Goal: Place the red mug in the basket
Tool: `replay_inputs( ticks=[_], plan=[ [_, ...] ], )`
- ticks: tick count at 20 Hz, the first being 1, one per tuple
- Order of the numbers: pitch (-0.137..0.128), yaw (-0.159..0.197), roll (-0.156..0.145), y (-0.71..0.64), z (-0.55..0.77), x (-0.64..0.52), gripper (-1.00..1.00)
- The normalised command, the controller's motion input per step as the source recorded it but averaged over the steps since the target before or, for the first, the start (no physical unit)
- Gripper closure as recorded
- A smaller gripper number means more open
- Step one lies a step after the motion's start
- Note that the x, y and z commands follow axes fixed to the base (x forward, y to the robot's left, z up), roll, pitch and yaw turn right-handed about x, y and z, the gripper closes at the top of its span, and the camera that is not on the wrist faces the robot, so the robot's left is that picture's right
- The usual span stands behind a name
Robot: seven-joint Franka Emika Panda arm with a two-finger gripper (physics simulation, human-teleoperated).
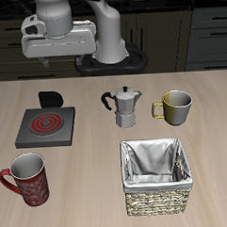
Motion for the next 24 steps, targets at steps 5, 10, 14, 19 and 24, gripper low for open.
replay_inputs(
  ticks=[5,10,14,19,24],
  plan=[
    [-0.023,0.007,-0.038,-0.32,0.15,0.27,-1.00],
    [-0.029,-0.011,-0.031,-0.28,0.16,0.27,-1.00],
    [-0.037,-0.008,0.022,-0.10,0.07,0.14,-1.00],
    [0.003,-0.013,-0.018,-0.22,-0.01,0.30,-1.00],
    [0.037,0.005,-0.016,-0.13,-0.18,0.30,-1.00]
  ],
)
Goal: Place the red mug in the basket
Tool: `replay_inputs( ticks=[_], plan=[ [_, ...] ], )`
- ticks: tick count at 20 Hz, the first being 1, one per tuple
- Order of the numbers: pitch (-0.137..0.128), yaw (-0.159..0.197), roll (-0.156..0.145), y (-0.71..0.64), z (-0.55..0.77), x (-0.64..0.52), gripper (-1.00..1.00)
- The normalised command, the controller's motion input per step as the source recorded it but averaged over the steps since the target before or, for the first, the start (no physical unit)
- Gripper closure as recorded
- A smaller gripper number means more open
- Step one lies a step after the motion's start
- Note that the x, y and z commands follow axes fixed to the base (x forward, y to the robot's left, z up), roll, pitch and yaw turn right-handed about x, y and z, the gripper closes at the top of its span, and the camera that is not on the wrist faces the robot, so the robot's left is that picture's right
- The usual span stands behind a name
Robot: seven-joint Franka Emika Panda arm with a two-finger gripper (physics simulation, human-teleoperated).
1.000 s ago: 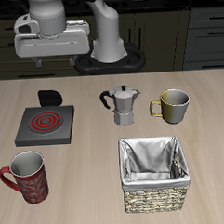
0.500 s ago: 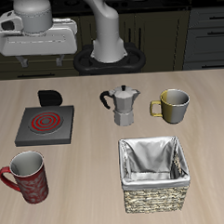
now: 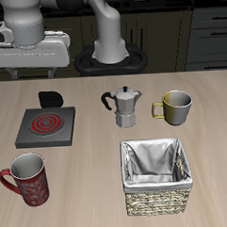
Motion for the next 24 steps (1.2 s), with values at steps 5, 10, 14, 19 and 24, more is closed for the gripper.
replay_inputs(
  ticks=[5,10,14,19,24],
  plan=[
    [-0.003,-0.034,0.010,-0.15,-0.03,0.27,-1.00],
    [-0.025,-0.044,-0.035,-0.19,0.11,0.20,-1.00],
    [-0.034,-0.037,-0.026,-0.19,0.13,0.23,-1.00],
    [-0.005,-0.037,-0.021,-0.06,0.04,0.22,-1.00],
    [-0.014,-0.001,-0.003,0.02,0.07,0.17,-1.00]
  ],
)
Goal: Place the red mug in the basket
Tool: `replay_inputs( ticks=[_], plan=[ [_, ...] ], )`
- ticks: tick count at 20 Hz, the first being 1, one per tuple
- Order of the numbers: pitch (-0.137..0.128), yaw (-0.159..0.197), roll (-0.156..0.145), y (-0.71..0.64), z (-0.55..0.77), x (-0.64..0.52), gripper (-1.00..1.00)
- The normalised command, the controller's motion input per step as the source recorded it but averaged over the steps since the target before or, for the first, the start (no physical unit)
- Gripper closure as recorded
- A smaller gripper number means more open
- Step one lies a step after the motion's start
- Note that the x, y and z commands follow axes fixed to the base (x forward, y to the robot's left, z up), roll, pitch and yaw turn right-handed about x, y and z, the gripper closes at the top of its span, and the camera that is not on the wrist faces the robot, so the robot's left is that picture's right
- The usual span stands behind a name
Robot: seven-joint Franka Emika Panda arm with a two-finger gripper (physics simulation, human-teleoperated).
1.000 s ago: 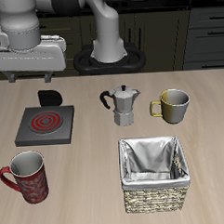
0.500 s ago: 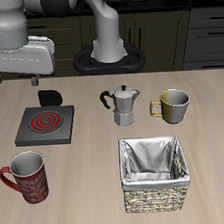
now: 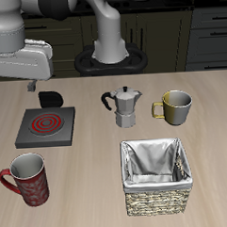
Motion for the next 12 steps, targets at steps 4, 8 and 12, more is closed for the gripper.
replay_inputs(
  ticks=[4,8,12],
  plan=[
    [-0.001,0.007,0.000,0.01,0.01,0.25,-1.00],
    [0.007,-0.016,0.052,0.11,-0.05,0.17,-1.00],
    [0.005,-0.007,0.052,0.08,-0.01,0.08,-1.00]
  ],
)
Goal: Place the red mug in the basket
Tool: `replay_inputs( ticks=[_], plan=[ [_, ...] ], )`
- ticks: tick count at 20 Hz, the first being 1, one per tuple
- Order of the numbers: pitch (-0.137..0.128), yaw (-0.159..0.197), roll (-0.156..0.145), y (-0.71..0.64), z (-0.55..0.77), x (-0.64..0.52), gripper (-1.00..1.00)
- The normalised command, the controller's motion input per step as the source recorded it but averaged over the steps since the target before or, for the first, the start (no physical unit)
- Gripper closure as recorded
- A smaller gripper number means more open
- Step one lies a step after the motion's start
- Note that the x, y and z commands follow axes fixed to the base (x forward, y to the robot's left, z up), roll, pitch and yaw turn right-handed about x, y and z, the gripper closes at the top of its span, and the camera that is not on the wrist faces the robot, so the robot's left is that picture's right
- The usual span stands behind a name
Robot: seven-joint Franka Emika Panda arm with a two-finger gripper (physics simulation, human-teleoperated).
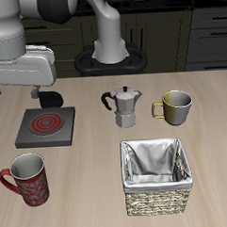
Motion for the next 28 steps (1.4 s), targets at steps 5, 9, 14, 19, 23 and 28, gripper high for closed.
replay_inputs(
  ticks=[5,9,14,19,23,28],
  plan=[
    [-0.014,-0.050,0.071,-0.01,0.05,0.10,-1.00],
    [-0.024,-0.037,0.011,-0.08,0.09,0.08,-1.00],
    [-0.016,-0.008,-0.024,-0.07,0.04,0.01,-1.00],
    [0.005,-0.017,-0.029,-0.09,-0.15,0.00,-1.00],
    [-0.001,0.003,-0.025,-0.10,-0.20,-0.01,-1.00],
    [-0.023,0.024,-0.056,-0.12,-0.24,-0.01,-1.00]
  ],
)
